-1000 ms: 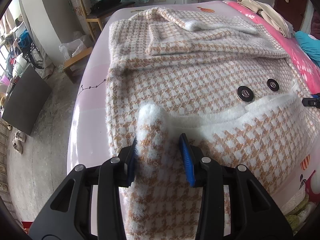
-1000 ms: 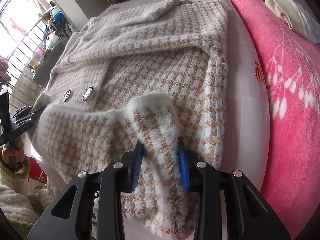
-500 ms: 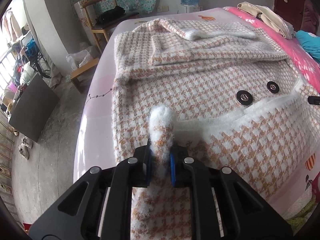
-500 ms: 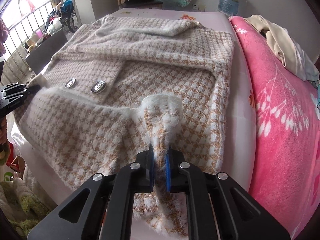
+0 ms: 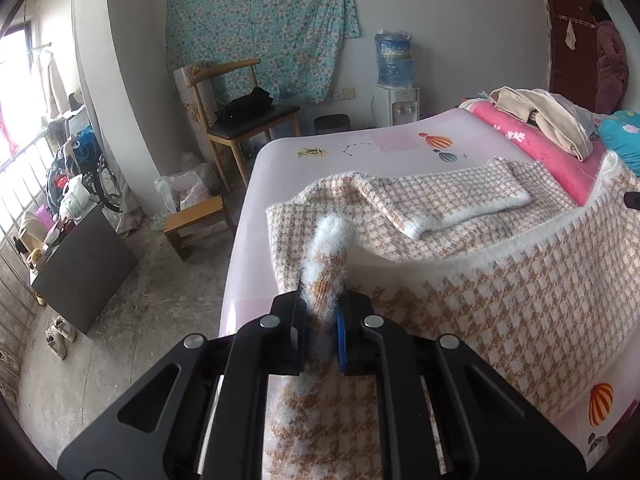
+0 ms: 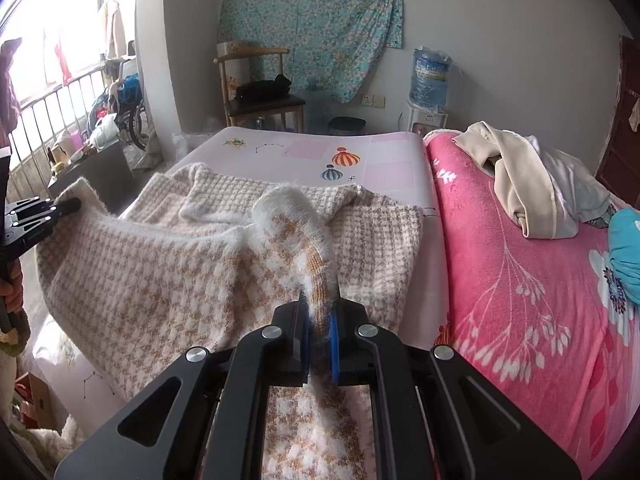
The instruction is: Fold large clothes
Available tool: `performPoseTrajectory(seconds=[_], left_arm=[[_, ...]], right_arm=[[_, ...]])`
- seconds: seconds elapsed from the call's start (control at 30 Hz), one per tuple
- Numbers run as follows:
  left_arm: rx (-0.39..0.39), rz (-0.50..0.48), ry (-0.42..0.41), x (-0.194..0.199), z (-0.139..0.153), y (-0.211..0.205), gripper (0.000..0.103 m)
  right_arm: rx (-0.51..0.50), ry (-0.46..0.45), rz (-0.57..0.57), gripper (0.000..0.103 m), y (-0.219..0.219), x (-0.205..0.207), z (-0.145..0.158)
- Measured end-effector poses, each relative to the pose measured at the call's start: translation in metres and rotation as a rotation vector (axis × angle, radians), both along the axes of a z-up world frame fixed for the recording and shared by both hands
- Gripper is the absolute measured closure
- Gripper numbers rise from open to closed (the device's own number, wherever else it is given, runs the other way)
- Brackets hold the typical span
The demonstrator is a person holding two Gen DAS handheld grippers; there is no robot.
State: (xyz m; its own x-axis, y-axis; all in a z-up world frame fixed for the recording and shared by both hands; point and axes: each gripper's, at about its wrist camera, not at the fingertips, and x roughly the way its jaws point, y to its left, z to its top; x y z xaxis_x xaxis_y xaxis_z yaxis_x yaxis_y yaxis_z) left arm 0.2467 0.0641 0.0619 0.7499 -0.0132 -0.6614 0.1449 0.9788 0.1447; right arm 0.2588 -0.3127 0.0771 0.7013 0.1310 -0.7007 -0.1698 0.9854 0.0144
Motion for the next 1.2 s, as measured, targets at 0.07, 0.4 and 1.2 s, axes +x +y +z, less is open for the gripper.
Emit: performPoseTrajectory(seconds=[0.07,0.4,1.2], left_arm=[[0.008,-0.005,0.055,0.018,-0.022,-0.003,0.093],[0.076,-0.012,0.158,0.043,-0.091,-0.015,0.089],[-0.228,-0.221,0.252,-0.039,-0.089,-0.066,0.061]], right_arm=[[0.000,0.051,-0.015,0.096,-0.001,0.016,-0.022],[-0.050,0.239,-0.037,0.094,0.000,0.048,-0.113],[0.053,0.286,0.224,0.055,0.092,-0.011,-0.106]])
